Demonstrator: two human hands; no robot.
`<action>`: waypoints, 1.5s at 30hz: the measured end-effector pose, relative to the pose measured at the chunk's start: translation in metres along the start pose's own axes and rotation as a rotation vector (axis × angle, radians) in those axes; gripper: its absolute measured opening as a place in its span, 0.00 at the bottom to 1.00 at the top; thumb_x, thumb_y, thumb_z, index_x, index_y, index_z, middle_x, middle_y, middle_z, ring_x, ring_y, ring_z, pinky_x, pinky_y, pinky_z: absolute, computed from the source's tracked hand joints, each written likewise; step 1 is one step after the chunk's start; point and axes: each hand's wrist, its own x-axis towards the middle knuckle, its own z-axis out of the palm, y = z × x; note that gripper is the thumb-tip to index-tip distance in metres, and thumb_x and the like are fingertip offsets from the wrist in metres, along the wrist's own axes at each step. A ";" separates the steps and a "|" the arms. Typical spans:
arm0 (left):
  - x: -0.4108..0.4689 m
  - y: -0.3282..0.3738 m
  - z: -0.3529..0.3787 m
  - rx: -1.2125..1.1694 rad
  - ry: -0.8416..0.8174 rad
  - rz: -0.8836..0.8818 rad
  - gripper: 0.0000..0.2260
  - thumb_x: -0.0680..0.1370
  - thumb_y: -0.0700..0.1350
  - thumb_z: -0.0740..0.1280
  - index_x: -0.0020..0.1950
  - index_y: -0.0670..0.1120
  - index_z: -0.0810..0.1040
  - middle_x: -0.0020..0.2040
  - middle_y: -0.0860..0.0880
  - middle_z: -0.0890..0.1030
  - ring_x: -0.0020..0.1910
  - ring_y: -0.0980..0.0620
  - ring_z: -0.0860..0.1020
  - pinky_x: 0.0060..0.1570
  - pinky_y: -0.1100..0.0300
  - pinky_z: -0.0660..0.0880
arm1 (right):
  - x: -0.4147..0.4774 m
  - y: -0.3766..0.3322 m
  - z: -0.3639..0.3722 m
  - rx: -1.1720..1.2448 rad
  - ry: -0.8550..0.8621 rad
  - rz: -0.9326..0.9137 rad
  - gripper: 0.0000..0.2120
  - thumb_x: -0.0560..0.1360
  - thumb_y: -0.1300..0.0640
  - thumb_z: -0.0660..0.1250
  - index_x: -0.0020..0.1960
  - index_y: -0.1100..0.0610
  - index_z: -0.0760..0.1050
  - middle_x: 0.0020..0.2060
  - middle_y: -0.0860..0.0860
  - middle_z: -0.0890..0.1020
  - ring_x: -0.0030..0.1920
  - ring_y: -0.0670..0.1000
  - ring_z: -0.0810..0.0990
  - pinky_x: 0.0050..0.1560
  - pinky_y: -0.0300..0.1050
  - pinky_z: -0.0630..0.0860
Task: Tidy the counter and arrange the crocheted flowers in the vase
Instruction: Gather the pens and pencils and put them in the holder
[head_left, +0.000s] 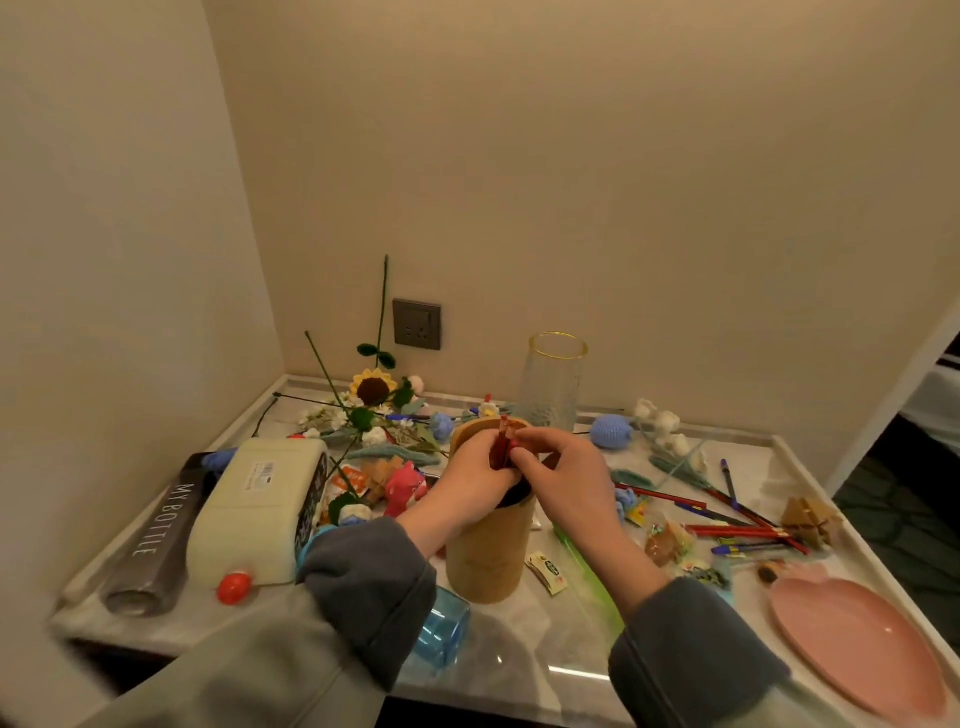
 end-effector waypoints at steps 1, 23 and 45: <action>-0.001 -0.001 -0.003 -0.025 0.019 0.003 0.15 0.76 0.38 0.66 0.58 0.54 0.75 0.50 0.57 0.78 0.50 0.62 0.76 0.45 0.70 0.73 | -0.001 0.001 0.000 0.010 0.001 0.000 0.11 0.73 0.52 0.70 0.55 0.45 0.81 0.48 0.42 0.83 0.49 0.43 0.79 0.49 0.38 0.76; 0.001 -0.034 -0.161 -0.215 0.407 0.042 0.15 0.77 0.35 0.62 0.55 0.53 0.78 0.48 0.53 0.82 0.48 0.60 0.80 0.50 0.64 0.77 | 0.037 -0.132 0.091 0.371 0.003 -0.179 0.12 0.76 0.59 0.66 0.48 0.40 0.74 0.46 0.44 0.78 0.40 0.42 0.77 0.38 0.33 0.73; 0.141 -0.189 -0.256 0.323 -0.126 -0.190 0.16 0.80 0.40 0.59 0.66 0.53 0.72 0.65 0.50 0.74 0.62 0.52 0.73 0.58 0.58 0.72 | 0.144 -0.064 0.273 -0.062 -0.211 0.298 0.18 0.74 0.55 0.67 0.63 0.47 0.72 0.53 0.45 0.78 0.52 0.46 0.77 0.52 0.46 0.78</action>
